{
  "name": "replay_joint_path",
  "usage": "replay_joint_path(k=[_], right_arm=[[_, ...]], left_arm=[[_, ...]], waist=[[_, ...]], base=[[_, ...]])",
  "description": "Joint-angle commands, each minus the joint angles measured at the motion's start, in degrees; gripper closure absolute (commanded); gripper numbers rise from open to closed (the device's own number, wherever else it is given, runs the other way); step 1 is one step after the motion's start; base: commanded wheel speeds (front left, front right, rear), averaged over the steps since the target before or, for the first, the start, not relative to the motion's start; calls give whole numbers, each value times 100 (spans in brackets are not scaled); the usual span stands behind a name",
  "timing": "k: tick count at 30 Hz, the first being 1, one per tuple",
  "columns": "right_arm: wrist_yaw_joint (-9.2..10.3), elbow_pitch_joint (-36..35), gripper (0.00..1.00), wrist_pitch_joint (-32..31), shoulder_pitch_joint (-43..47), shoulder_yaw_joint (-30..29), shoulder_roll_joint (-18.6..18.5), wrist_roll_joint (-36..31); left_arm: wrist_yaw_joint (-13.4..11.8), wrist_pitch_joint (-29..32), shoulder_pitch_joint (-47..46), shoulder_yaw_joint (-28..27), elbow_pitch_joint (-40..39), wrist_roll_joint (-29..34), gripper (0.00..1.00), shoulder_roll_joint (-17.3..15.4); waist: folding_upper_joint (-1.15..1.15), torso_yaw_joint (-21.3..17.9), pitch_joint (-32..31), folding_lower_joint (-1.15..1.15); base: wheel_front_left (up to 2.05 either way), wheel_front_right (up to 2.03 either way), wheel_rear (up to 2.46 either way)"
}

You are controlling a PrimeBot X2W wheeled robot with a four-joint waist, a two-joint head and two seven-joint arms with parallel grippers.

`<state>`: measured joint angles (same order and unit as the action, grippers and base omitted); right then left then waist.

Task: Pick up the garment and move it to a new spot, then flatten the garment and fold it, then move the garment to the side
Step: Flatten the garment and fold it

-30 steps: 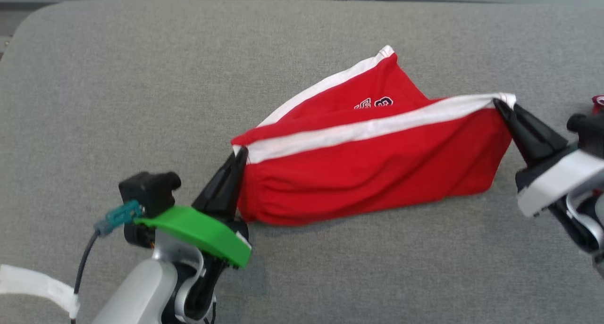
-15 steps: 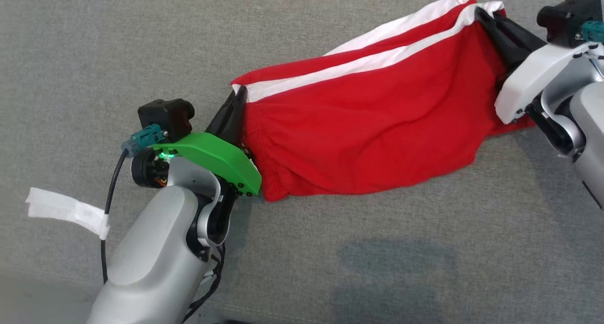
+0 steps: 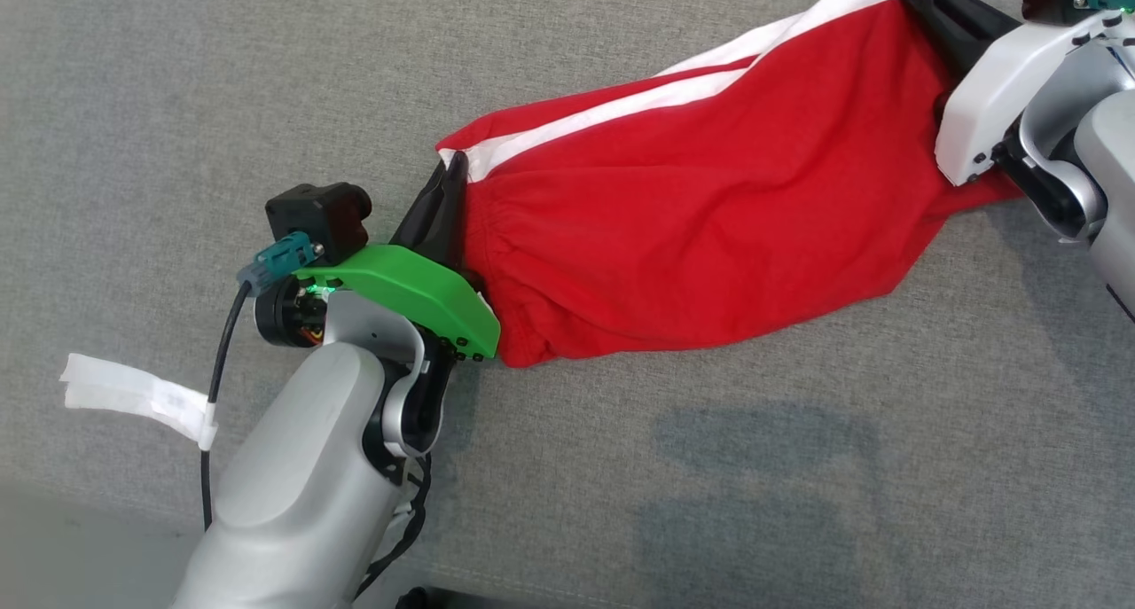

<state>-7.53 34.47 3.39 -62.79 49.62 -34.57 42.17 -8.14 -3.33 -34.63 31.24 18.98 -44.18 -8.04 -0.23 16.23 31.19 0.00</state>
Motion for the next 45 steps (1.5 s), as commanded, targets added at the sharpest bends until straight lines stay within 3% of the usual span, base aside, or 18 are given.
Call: replay_joint_path(k=[1,2,4,7,9,11,19,26,33,39,44,45], right_arm=[[8,40,56,13,-69,58,29,53],[8,63,0,-1,-98,124,48,108],[8,86,0,-13,-171,253,42,203],[8,59,0,29,-205,418,-17,317],[8,33,0,64,-165,470,-51,411],[8,-26,0,66,-57,501,-85,552],[8,-168,0,-209,523,456,-259,1066],[8,-19,0,-512,803,176,-215,1199],[7,410,0,-837,723,-78,-66,1041],[7,876,0,-1032,729,-250,252,997],[0,1182,0,-1441,990,-70,550,1007],[-15,1159,78,-1489,1049,-44,601,1067]], left_arm=[[3,3,-77,-11,22,-8,100,-1],[-6,-1,-79,-4,38,2,100,-9],[-36,-19,-74,-4,56,27,100,-39],[-96,-73,31,-31,51,40,80,-91],[-155,-132,180,-56,21,53,51,-144],[-228,-196,340,-72,-51,75,0,-200],[-688,-899,1188,-36,-807,654,0,-617],[-912,-1148,1738,76,-1264,1355,0,-856],[-724,-1186,1885,-104,-1396,1638,0,-556],[-373,-1189,1972,-397,-1362,2076,0,-89],[-77,-1190,2138,-700,-1207,2313,0,160],[-27,-1190,2169,-774,-1189,2361,0,191]], waist=[[23,-27,17,0],[23,-45,16,0],[23,-89,1,0],[23,-171,-123,0],[23,-244,-270,0],[23,-324,-456,0],[23,-463,-1190,0],[23,-265,-1155,0],[23,97,-776,0],[23,398,-599,0],[23,440,-743,0],[23,418,-790,0]], base=[[0,0,0],[0,0,0],[0,0,0],[0,0,0],[0,0,0],[0,0,0],[0,0,0],[0,0,0],[0,0,0],[0,0,0],[0,0,0],[0,0,0]])
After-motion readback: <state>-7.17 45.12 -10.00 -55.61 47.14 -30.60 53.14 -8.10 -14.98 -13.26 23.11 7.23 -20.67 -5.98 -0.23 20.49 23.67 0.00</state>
